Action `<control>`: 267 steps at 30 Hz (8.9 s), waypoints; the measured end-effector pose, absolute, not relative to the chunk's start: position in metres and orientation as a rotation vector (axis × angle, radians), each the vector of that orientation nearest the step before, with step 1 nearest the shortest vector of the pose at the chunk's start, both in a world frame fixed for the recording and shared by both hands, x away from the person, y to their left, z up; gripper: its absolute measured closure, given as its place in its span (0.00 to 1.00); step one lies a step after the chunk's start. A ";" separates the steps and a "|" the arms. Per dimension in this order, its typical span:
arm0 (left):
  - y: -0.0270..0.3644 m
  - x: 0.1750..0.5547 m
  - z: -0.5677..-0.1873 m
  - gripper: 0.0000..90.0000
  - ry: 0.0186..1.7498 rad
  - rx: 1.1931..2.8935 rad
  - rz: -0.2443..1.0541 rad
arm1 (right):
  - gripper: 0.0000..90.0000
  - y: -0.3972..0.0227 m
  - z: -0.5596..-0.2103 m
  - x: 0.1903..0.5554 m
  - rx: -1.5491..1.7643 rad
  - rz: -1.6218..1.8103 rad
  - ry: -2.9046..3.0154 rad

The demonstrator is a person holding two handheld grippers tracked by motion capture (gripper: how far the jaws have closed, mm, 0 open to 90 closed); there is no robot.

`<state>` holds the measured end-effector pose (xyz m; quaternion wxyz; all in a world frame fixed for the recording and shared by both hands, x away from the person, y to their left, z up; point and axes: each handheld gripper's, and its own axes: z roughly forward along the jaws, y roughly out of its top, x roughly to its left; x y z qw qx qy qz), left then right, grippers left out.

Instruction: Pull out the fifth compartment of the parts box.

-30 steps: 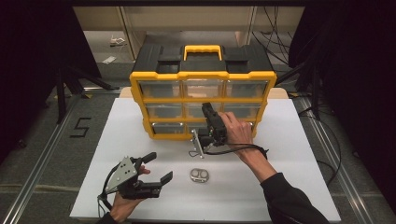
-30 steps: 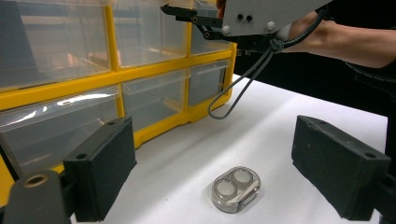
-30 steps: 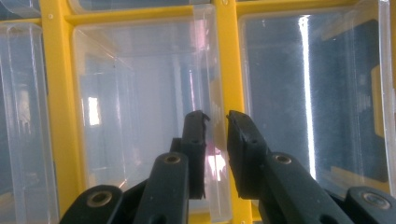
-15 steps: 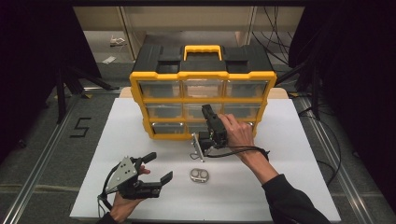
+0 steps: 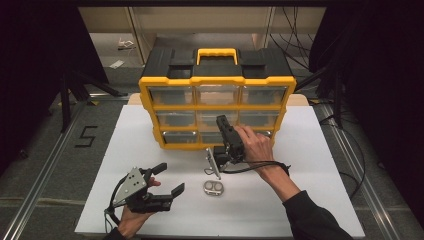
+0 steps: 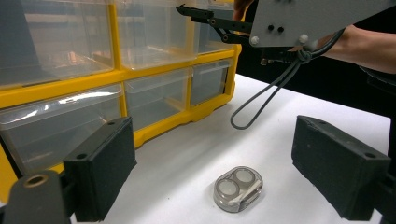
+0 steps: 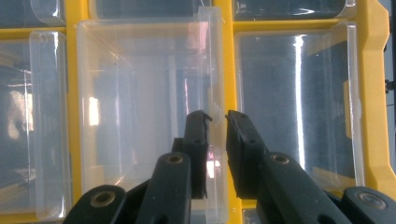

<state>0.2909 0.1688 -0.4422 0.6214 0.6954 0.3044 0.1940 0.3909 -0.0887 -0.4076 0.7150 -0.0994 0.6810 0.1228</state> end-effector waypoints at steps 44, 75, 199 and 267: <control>0.169 0.291 -0.443 0.15 0.705 1.593 0.452 | 0.88 -0.093 -0.411 0.367 -0.239 0.300 1.487; 0.169 0.291 -0.443 0.15 0.703 1.594 0.451 | 0.89 -0.098 -0.414 0.346 -0.250 0.312 1.473; 0.170 0.291 -0.442 0.15 0.700 1.594 0.454 | 0.30 -0.138 -0.356 0.305 0.353 1.334 1.976; 0.167 0.293 -0.442 0.15 0.694 1.598 0.449 | 0.20 -0.125 -0.419 0.343 0.515 1.267 2.535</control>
